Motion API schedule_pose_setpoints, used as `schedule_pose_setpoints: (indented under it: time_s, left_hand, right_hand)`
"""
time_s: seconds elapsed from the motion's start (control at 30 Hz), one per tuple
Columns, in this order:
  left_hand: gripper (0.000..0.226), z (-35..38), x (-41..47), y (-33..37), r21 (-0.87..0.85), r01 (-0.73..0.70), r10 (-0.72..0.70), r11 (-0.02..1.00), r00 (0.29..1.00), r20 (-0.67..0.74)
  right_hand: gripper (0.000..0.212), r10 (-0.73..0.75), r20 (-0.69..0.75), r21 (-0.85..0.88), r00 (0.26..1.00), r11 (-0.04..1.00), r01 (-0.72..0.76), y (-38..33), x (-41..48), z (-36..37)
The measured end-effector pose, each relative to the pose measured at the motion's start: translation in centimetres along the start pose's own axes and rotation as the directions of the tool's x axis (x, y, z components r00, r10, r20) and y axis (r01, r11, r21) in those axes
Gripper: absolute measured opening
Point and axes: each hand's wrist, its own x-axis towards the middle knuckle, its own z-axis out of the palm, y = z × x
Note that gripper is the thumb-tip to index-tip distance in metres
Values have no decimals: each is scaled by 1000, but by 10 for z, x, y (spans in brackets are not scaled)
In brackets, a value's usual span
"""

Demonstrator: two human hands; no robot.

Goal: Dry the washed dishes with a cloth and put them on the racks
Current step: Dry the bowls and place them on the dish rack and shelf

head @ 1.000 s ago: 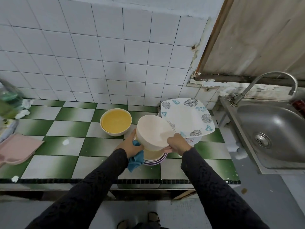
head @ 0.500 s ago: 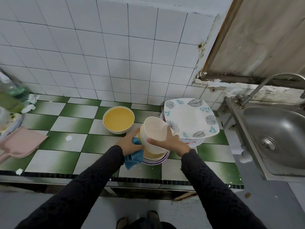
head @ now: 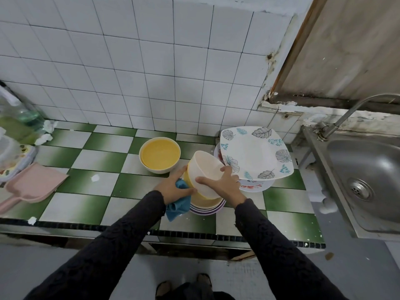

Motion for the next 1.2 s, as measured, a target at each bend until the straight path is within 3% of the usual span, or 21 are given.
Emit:
schedule_pose_setpoints:
  time_s: [0.33,0.57,0.7,0.8,0.93,1.03,1.2]
  left_hand:
    - [83,22,-3,-2,-137,29,-36,990,998,-50]
    - [84,31,-10,-1,-79,90,-96,993,992,-80]
    - [82,35,-13,-9,-3,136,-135,991,983,-123]
    - [83,34,-13,-14,-7,155,-154,988,979,-131]
    - [79,28,-12,-12,37,141,-136,989,983,-121]
    - [77,18,-11,-14,-4,203,-202,979,973,-110]
    - [34,-7,-5,-14,-265,220,-285,939,929,-238]
  right_hand:
    - [78,-61,-54,-64,997,996,58,8,-4,12]
    - [88,-11,-19,23,1000,1000,11,24,-5,29]
    - [87,36,-6,285,999,958,-32,12,-12,22]
    - [71,-72,-2,265,997,962,70,-11,-16,3]
    - [76,-109,45,245,993,965,95,-17,-10,-13]
    - [82,-128,65,187,990,976,114,-12,-9,-15]
    - [80,-143,112,192,983,974,120,-9,-11,-15]
